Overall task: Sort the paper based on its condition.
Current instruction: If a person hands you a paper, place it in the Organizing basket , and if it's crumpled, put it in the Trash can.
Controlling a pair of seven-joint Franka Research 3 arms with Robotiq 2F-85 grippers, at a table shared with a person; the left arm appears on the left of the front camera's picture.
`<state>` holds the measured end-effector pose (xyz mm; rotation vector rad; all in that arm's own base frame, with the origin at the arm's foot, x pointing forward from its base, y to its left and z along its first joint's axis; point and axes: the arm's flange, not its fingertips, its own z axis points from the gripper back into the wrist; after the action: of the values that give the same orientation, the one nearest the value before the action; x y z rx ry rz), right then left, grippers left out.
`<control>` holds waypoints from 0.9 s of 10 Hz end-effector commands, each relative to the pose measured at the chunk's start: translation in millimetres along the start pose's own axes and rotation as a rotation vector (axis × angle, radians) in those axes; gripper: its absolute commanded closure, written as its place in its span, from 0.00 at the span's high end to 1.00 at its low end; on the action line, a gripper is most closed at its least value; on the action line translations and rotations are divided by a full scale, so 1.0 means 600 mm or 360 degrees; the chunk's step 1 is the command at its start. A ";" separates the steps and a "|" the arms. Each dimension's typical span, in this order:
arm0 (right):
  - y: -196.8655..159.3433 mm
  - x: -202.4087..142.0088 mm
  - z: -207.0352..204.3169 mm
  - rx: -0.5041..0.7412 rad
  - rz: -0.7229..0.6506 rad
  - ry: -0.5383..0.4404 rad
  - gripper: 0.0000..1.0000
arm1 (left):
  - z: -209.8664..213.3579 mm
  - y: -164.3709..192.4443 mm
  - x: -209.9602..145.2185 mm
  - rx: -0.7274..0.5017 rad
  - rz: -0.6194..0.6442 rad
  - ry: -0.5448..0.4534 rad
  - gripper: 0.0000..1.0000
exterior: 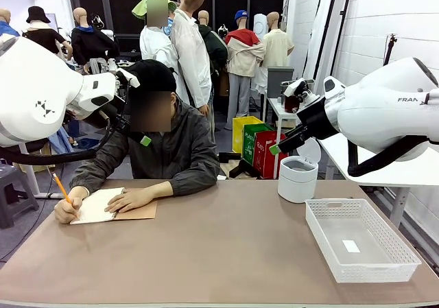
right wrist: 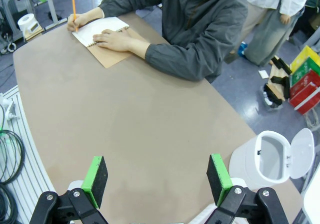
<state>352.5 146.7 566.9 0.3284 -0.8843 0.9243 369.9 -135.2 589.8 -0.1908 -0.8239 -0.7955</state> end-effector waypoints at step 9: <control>0.000 -0.001 0.000 0.0013 -0.0001 0.0000 1.00 | 0.000 0.000 0.000 0.0012 0.0022 0.0007 1.00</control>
<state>352.5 146.7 566.9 0.3284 -0.8843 0.9243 369.9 -135.2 589.8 -0.1908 -0.8239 -0.7955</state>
